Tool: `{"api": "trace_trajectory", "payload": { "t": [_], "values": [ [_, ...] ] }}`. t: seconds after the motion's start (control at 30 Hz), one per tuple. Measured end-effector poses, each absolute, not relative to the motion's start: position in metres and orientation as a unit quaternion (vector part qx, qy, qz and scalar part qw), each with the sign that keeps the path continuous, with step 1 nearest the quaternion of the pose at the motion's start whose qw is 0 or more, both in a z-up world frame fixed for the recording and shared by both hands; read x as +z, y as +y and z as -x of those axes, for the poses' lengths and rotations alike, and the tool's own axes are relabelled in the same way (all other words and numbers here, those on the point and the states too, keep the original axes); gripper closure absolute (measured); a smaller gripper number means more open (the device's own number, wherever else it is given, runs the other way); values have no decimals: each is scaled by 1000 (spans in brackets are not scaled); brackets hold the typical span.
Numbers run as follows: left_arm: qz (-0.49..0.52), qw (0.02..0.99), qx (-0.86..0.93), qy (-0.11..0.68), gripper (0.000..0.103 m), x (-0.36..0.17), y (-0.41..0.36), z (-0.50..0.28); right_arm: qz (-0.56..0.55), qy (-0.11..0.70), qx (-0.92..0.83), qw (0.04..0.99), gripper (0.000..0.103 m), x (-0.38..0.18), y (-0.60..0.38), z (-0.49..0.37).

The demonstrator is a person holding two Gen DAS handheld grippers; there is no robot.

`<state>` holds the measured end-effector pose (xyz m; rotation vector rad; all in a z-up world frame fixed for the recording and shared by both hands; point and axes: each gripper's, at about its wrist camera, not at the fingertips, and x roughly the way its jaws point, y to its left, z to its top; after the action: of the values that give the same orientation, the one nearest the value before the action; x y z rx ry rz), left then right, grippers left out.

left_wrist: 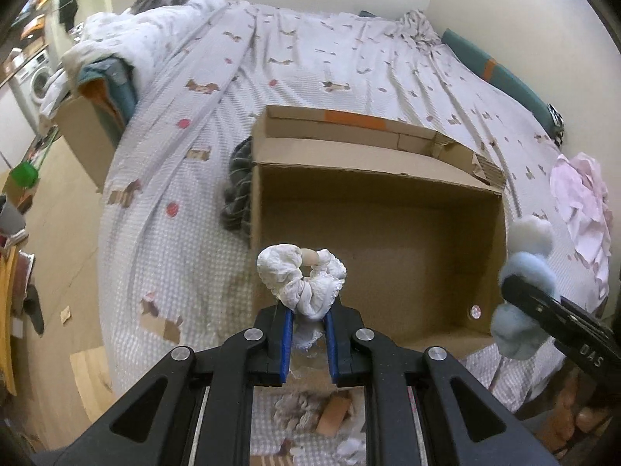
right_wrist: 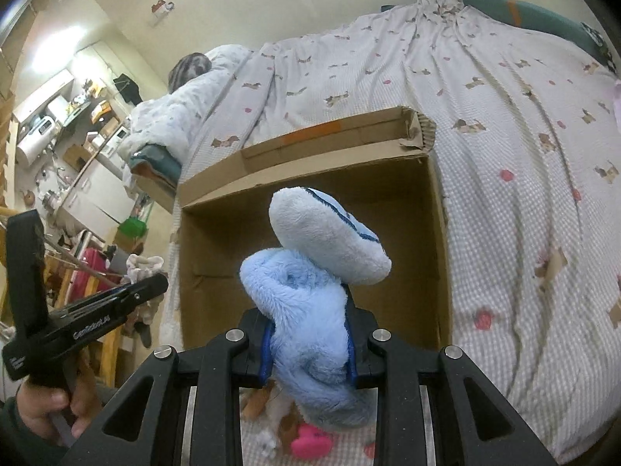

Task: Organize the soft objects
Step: 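Lift the plush with the right gripper while the left gripper lifts the white scrunchie over the box, then open both grippers to drop the plush and scrunchie into the box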

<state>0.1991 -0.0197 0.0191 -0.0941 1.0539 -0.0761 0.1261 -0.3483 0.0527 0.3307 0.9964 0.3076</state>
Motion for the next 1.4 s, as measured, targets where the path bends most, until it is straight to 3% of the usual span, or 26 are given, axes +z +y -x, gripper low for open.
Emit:
{"api": "trace_trajectory", "payload": {
  "t": [0.73,1.4],
  "values": [
    [9,845,-61,531,90,-50,-48,-227,-140,557,113,811,73,-29,-327,-172],
    [6,839,-56,540,88,-61,-50,-227,-145,560,105,809,72,-38,-327,-183]
  ]
}}
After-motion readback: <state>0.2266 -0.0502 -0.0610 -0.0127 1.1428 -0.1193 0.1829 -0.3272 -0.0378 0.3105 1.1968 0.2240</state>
